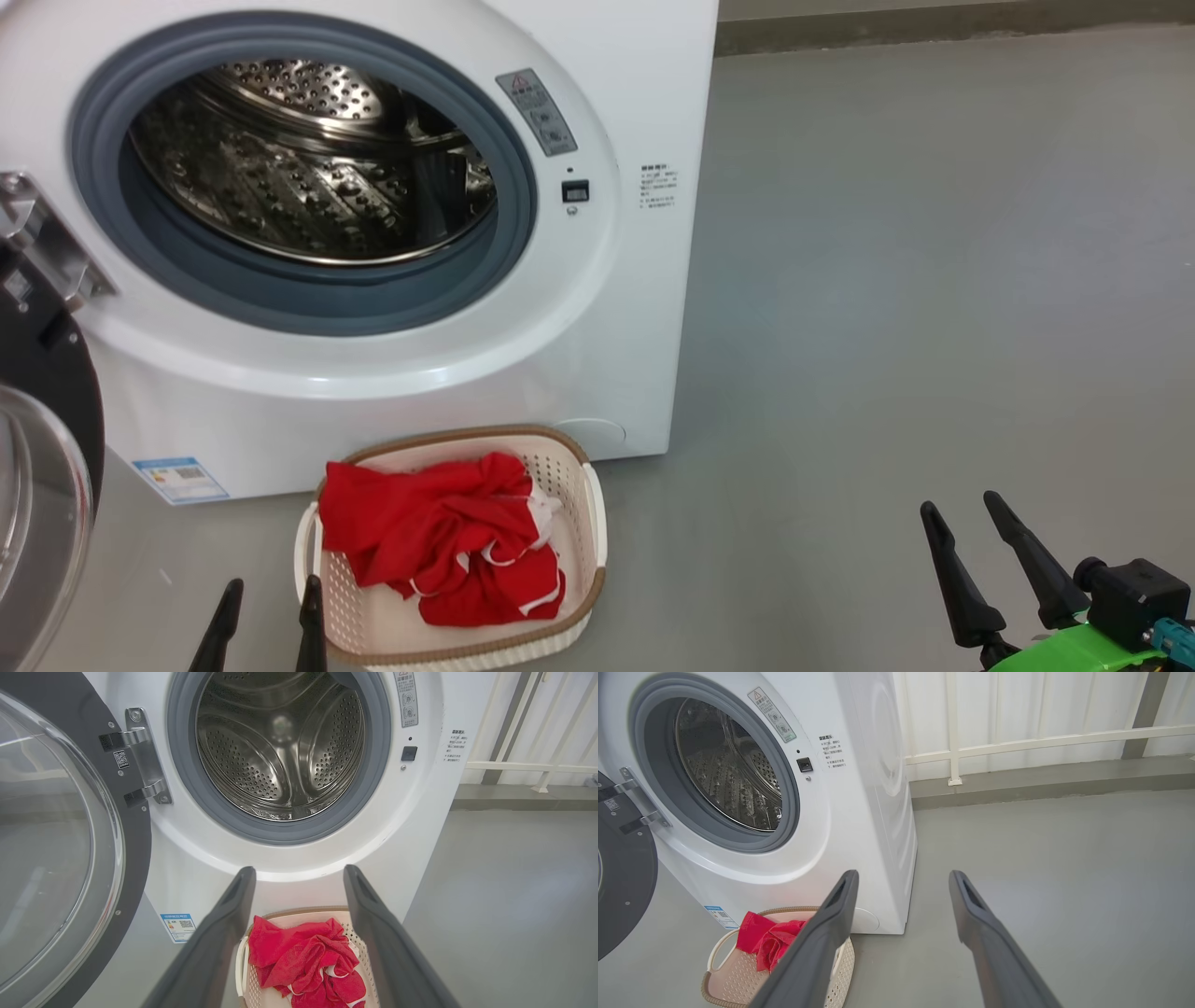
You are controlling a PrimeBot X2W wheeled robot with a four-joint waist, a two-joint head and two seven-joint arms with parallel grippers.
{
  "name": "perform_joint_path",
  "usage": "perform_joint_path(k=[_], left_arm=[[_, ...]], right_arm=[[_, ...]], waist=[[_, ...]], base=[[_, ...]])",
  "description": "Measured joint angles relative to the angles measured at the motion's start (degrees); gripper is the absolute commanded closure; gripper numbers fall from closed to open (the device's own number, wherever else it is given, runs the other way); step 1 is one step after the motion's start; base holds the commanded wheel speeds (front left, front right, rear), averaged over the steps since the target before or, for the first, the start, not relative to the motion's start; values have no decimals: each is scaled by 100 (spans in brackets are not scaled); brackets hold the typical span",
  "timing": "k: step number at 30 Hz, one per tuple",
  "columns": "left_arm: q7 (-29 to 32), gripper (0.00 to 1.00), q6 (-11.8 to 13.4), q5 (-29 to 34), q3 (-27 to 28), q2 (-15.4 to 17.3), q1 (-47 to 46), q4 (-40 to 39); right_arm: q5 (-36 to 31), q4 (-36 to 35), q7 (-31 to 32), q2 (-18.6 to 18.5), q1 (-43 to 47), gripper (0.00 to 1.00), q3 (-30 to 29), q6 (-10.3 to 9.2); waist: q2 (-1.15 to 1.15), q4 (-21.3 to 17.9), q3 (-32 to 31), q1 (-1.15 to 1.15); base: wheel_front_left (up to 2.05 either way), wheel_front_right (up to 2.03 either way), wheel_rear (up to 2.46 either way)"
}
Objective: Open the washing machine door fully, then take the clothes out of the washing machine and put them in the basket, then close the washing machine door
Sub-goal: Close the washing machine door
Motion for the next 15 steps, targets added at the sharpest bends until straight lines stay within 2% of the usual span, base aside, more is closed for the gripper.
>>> perform_joint_path(k=[7,15], left_arm=[[0,0,-2,-1,-1,0,0,-31],[0,0,-11,-1,-13,0,1,-69]], right_arm=[[0,1,0,1,1,0,-1,0],[0,0,0,1,1,0,-2,0]], waist=[[0,-16,-4,0],[0,-7,-20,0]], base=[[-87,87,0],[-10,10,0]])
